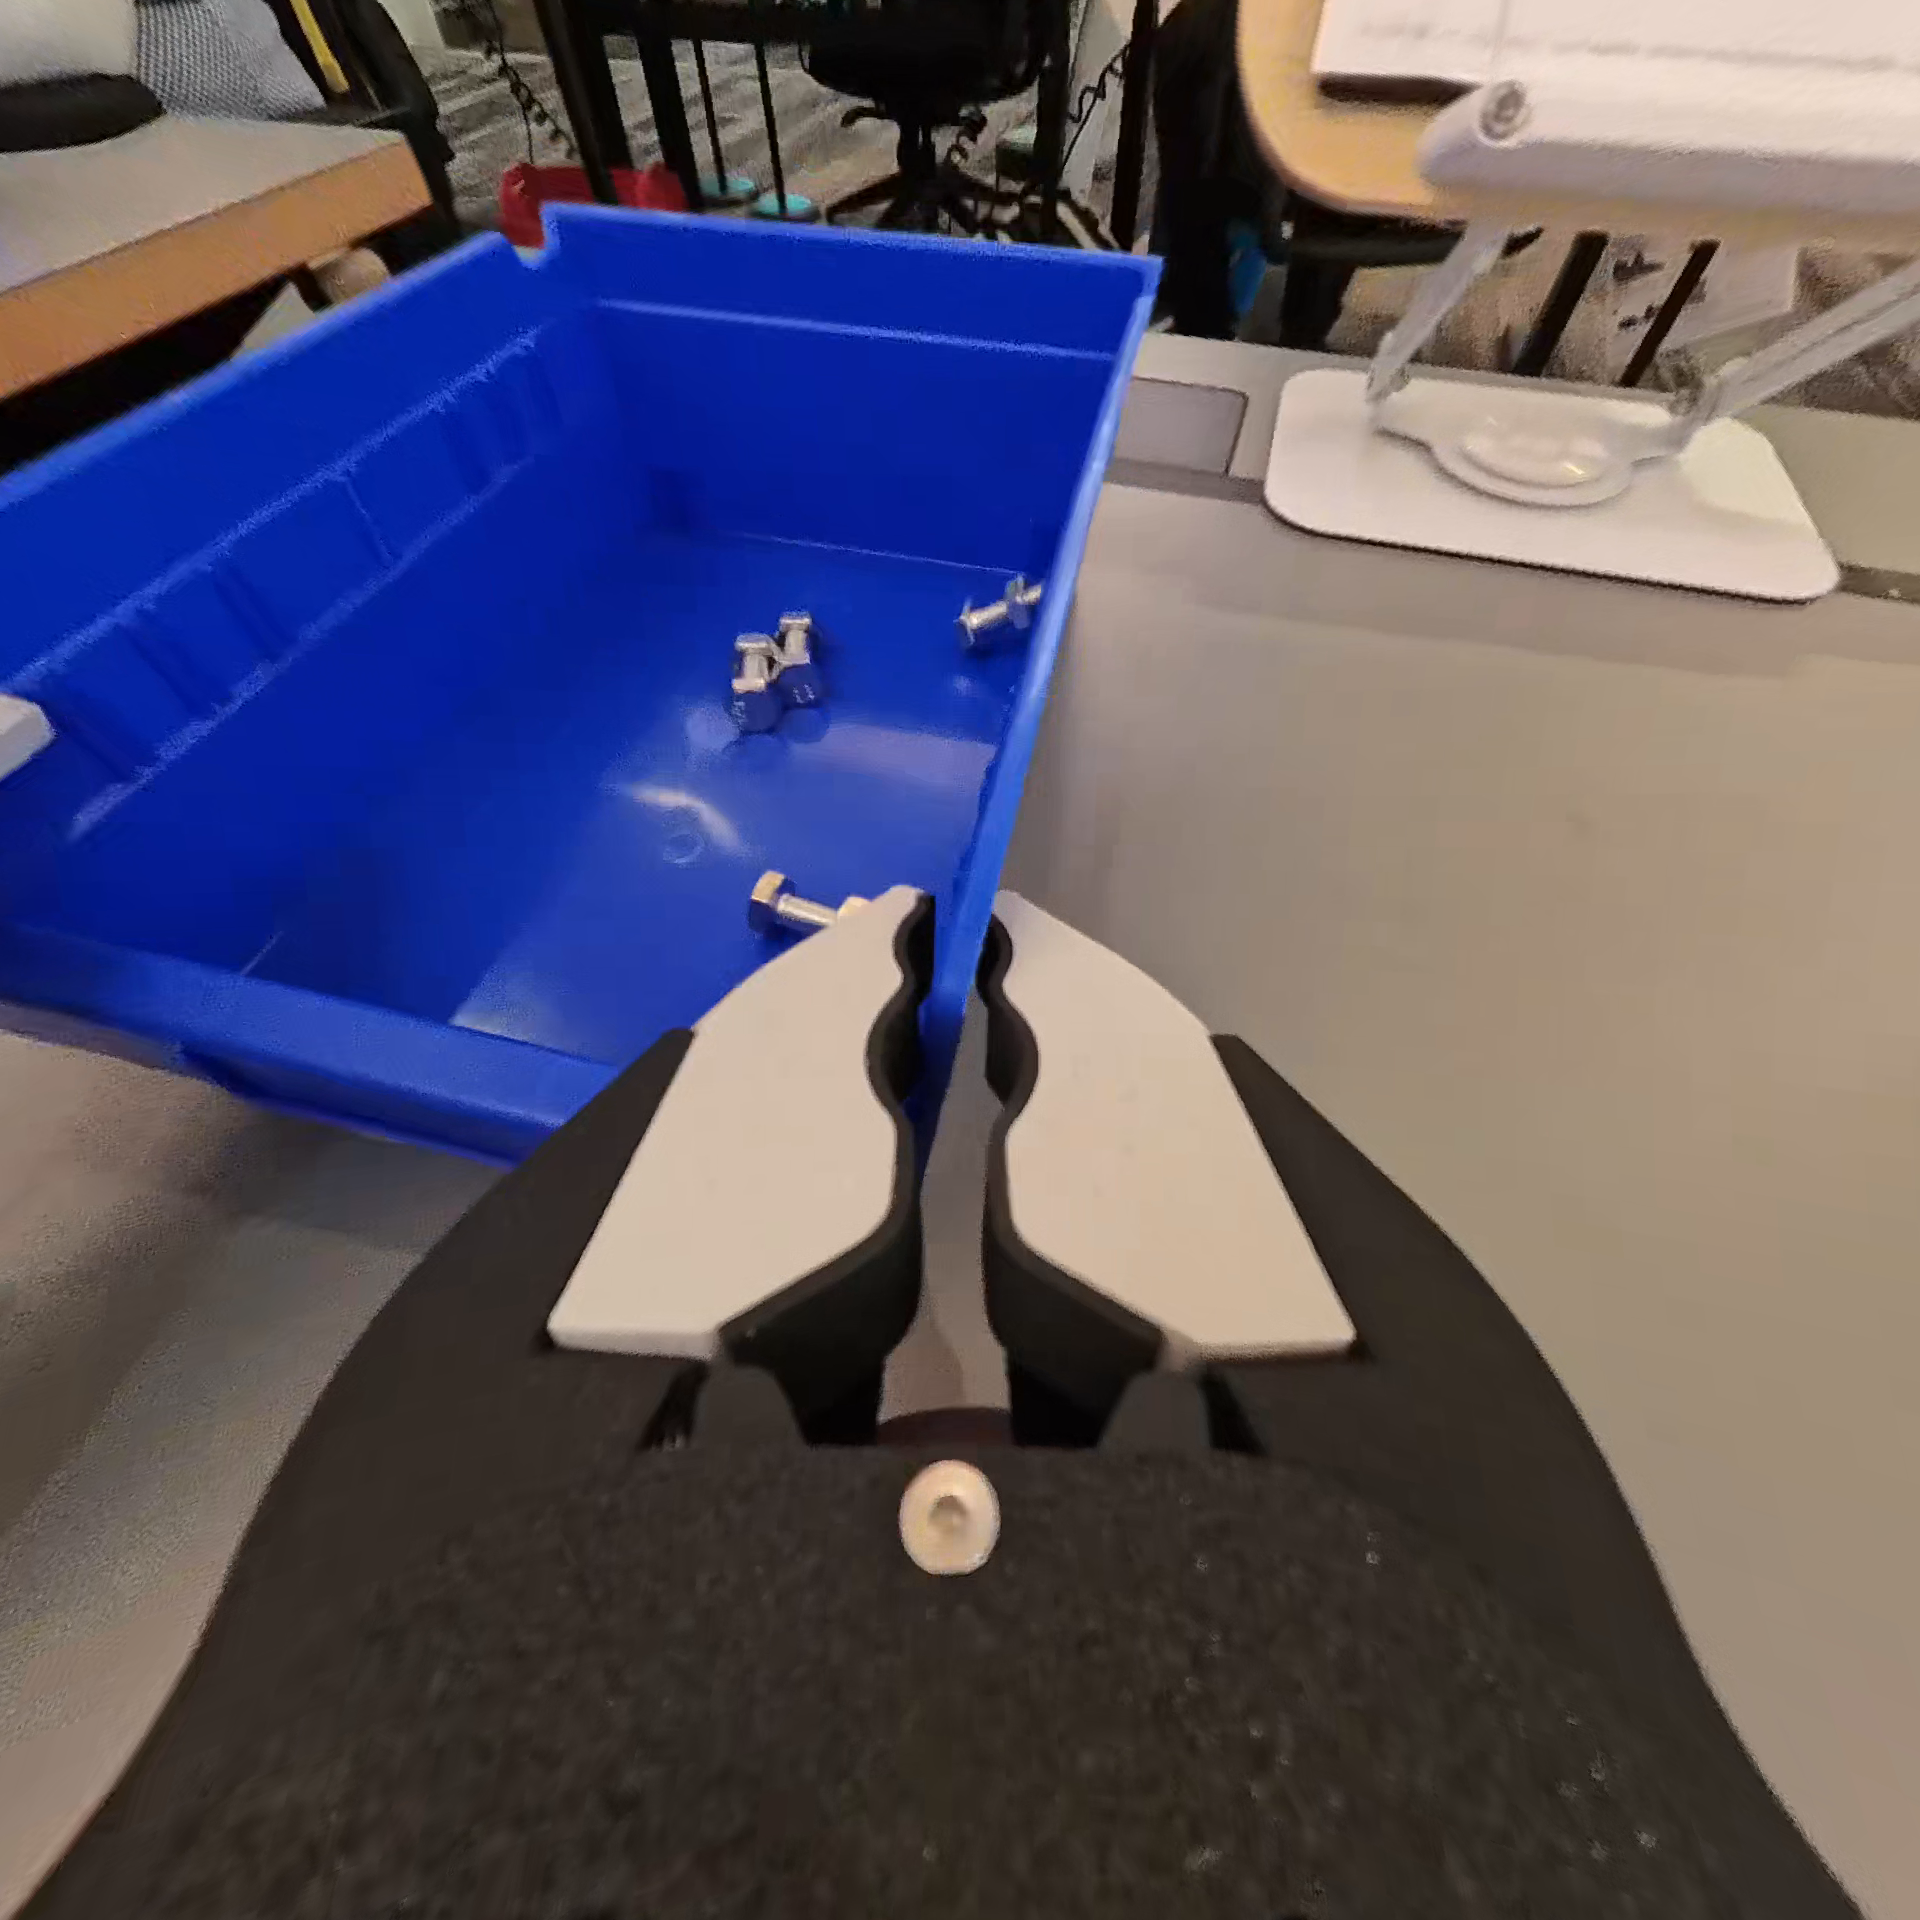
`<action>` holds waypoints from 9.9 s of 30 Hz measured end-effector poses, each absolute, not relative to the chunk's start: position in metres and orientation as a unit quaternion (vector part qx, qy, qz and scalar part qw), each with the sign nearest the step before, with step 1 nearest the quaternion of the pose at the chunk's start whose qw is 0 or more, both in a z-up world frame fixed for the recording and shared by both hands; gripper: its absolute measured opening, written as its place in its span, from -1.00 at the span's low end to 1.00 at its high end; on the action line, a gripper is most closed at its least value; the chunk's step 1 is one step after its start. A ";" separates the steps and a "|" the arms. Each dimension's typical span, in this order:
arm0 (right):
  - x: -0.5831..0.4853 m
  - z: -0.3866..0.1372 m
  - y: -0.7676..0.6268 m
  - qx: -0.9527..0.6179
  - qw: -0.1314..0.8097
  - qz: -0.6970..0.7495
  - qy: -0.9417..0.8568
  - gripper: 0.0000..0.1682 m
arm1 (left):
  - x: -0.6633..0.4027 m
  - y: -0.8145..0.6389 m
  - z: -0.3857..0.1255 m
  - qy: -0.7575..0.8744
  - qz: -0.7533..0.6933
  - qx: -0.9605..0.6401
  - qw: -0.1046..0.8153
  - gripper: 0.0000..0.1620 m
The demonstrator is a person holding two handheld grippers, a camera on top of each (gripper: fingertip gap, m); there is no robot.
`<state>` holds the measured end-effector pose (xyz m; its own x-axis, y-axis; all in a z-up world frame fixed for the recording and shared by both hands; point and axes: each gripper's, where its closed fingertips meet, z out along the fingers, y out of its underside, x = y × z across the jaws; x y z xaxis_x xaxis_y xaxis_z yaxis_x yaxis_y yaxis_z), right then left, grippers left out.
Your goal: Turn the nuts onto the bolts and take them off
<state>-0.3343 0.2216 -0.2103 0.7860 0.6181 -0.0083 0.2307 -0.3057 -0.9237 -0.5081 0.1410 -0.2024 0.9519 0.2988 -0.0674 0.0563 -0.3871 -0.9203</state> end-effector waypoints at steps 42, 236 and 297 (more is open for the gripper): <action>0.166 -0.205 0.319 -0.784 0.581 0.151 -0.158 -0.38 | -0.341 0.129 -0.224 -0.052 -0.023 -0.843 0.534 -0.34; -0.207 0.069 0.332 -0.394 0.387 0.715 -0.429 -0.83 | -0.190 0.342 0.051 0.208 -0.547 -0.526 0.617 -0.78; -0.204 0.070 0.322 -0.399 0.450 0.638 -0.481 -0.12 | -0.195 0.343 0.046 0.225 -0.542 -0.528 0.614 -0.77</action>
